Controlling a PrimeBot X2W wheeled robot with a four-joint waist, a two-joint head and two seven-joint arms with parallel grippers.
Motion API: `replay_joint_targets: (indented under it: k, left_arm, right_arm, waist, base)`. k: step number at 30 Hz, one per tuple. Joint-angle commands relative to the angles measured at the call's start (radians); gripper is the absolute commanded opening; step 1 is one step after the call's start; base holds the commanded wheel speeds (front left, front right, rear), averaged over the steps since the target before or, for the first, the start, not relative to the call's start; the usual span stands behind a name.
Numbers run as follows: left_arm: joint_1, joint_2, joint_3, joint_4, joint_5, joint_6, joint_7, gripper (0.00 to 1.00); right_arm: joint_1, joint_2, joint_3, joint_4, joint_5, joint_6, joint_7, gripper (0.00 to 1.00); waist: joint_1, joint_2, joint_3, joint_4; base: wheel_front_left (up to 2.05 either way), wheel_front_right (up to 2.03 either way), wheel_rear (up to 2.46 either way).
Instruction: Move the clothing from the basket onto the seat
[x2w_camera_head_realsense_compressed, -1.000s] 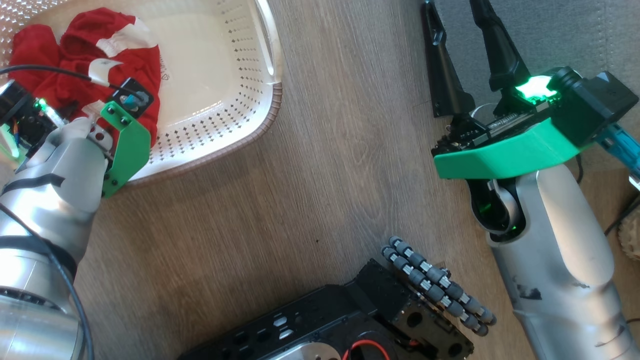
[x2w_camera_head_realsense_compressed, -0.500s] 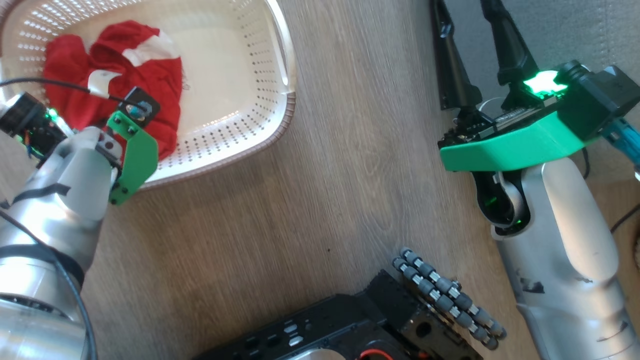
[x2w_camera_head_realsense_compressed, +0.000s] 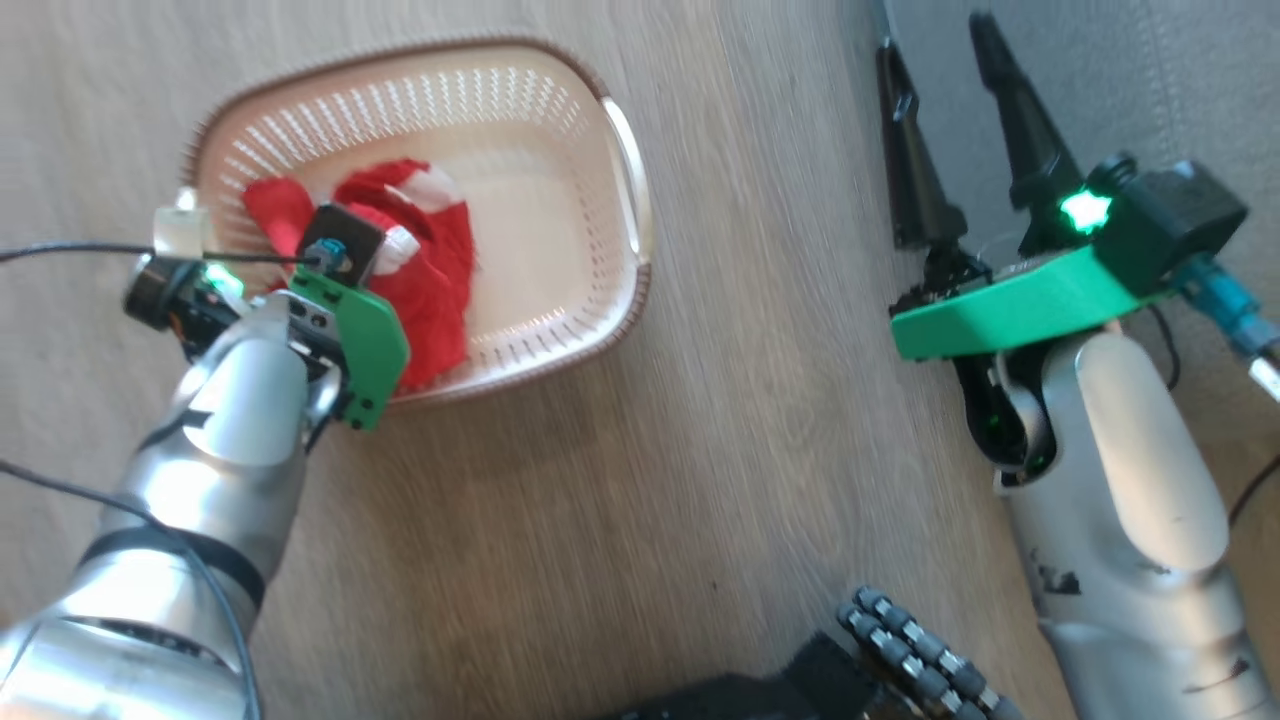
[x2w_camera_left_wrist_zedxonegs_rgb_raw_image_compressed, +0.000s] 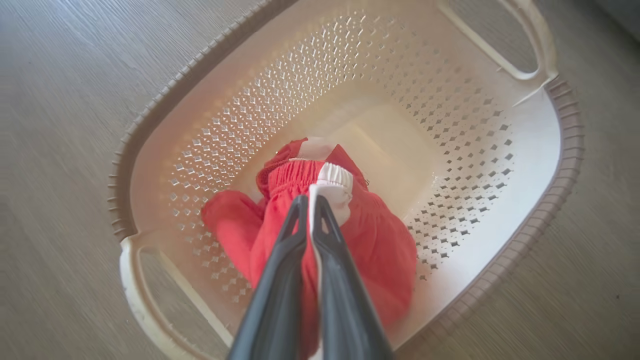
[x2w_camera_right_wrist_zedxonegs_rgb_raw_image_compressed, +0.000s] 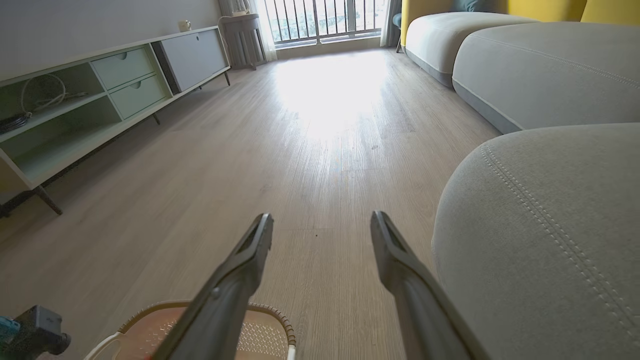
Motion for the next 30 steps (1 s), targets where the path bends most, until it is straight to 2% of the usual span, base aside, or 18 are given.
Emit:
replay_joint_targets:
  k: [1,8,13,21,30]
  left_arm:
    - [0.016,0.004,0.029,-0.021,-0.019,-0.006,-0.020,0.00]
    - [0.052,-0.042,0.061,-0.082,-0.091,-0.016,-0.038,0.00]
    - [0.101,-0.064,0.079,-0.184,-0.140,-0.012,-0.039,0.00]
    - [0.182,-0.071,0.105,-0.343,-0.226,-0.008,-0.040,0.00]
    - [0.214,-0.071,0.054,-0.546,-0.297,0.014,-0.040,0.00]
  right_arm:
    - [0.037,0.009,0.009,-0.016,-0.011,0.000,-0.009,1.00]
    - [0.072,0.009,0.010,0.046,-0.045,0.000,-0.009,1.00]
    - [0.114,0.009,0.008,0.095,-0.058,0.000,-0.009,1.00]
    - [0.182,0.009,0.013,0.147,-0.069,0.000,-0.009,1.00]
    - [0.259,0.009,0.015,0.175,-0.069,0.000,-0.009,1.00]
  waist:
    - [0.0000,-0.0001,-0.092,0.052]
    - [0.0000,-0.0001,-0.234,0.102]
    - [0.0000,-0.0001,-0.350,0.135]
    - [0.0000,-0.0001,-0.482,0.170]
    - [0.0000,-0.0001,-0.582,0.200]
  base:
    - [0.00,0.00,0.00]
    - [0.00,0.00,0.00]
    - [0.00,0.00,0.00]
    - [0.00,0.00,0.00]
    - [0.00,0.00,0.00]
